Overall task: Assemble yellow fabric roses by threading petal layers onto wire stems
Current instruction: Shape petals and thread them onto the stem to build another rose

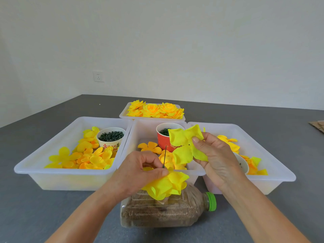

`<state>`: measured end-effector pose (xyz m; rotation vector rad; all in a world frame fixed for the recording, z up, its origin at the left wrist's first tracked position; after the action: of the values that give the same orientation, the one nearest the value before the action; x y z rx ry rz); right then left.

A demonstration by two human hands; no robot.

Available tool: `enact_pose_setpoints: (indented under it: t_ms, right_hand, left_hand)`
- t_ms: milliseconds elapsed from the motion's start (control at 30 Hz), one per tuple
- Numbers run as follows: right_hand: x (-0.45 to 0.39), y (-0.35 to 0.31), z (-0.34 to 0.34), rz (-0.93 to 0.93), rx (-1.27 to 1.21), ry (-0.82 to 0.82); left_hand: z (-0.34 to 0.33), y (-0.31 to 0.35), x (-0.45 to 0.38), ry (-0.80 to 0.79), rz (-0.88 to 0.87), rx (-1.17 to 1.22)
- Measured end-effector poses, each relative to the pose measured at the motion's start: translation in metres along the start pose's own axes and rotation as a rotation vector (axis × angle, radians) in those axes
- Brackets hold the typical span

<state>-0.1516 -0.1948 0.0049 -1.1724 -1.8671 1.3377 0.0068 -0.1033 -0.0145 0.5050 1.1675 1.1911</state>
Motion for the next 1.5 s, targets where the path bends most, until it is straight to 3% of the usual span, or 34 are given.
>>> enact_pose_setpoints:
  t_ms: [467, 800, 1033, 1167, 1367, 1500]
  right_hand:
    - [0.001, 0.001, -0.003, -0.057, 0.030, 0.117]
    - [0.004, -0.007, -0.005, 0.017, 0.185, 0.188]
    - [0.011, -0.016, -0.020, 0.123, 0.239, 0.136]
    - [0.019, -0.021, -0.033, 0.218, 0.344, 0.056]
    - [0.026, -0.026, -0.044, 0.411, 0.711, 0.041]
    - [0.025, -0.022, -0.046, 0.373, 0.821, 0.028]
  left_hand:
    - [0.000, 0.001, 0.000, -0.003, -0.003, 0.023]
    - [0.000, 0.003, 0.000, -0.005, 0.019, 0.039]
    - [0.000, 0.002, 0.000, -0.003, 0.040, 0.046]
    - [0.001, 0.002, 0.001, 0.005, 0.049, 0.020]
    - [0.001, -0.002, 0.002, 0.007, 0.093, 0.003]
    - [0.000, -0.001, 0.000, 0.013, 0.075, -0.004]
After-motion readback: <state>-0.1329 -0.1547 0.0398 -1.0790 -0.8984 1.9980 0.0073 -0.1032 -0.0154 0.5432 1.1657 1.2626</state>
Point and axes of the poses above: each hand's wrist, its own x-axis away from the middle knuckle, its own z-axis out of the back of the hand, y = z × x, the point moved 4 cm from there along -x, towards the middle knuckle, and after that the axes turned 6 degrees about -z, right-handed, at the moved point
